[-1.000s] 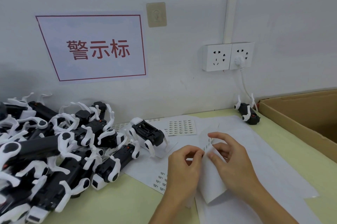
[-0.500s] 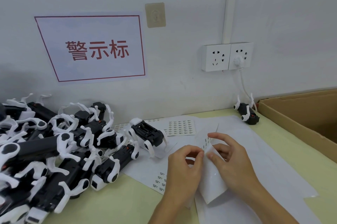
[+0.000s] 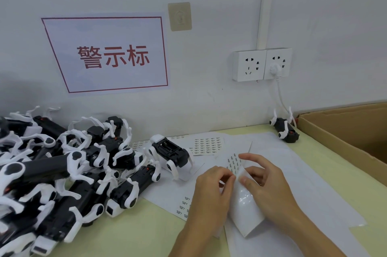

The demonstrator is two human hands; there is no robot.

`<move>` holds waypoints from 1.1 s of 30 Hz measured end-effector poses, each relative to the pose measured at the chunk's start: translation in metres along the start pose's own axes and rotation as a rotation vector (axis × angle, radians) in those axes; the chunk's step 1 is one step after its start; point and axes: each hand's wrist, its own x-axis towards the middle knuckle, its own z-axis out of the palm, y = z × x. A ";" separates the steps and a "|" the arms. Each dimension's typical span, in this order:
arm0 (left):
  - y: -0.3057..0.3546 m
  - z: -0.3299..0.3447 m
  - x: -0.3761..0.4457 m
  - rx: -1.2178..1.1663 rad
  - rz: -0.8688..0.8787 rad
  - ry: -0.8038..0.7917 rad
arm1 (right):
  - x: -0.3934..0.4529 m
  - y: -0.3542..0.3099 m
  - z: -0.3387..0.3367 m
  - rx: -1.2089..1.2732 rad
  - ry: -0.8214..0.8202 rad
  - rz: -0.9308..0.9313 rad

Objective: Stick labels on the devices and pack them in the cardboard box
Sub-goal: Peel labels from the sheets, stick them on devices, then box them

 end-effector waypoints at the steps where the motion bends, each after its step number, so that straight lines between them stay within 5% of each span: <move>1: 0.000 0.001 -0.001 0.044 0.022 -0.004 | 0.000 -0.001 0.001 0.000 -0.003 0.016; 3: 0.001 0.002 -0.002 0.043 -0.009 0.040 | 0.000 -0.003 0.000 0.010 -0.007 0.080; 10: -0.002 -0.009 0.007 -0.563 -0.585 0.408 | 0.013 0.005 -0.040 0.185 0.192 0.420; 17: -0.003 -0.006 0.004 -0.578 -0.524 0.316 | 0.014 0.009 -0.091 -0.066 0.355 0.428; 28: -0.004 -0.001 0.005 -0.463 -0.437 0.206 | 0.009 0.011 -0.117 -0.541 0.097 0.486; 33: -0.003 -0.001 0.003 -0.405 -0.420 0.182 | 0.009 0.010 -0.100 -0.770 0.171 0.464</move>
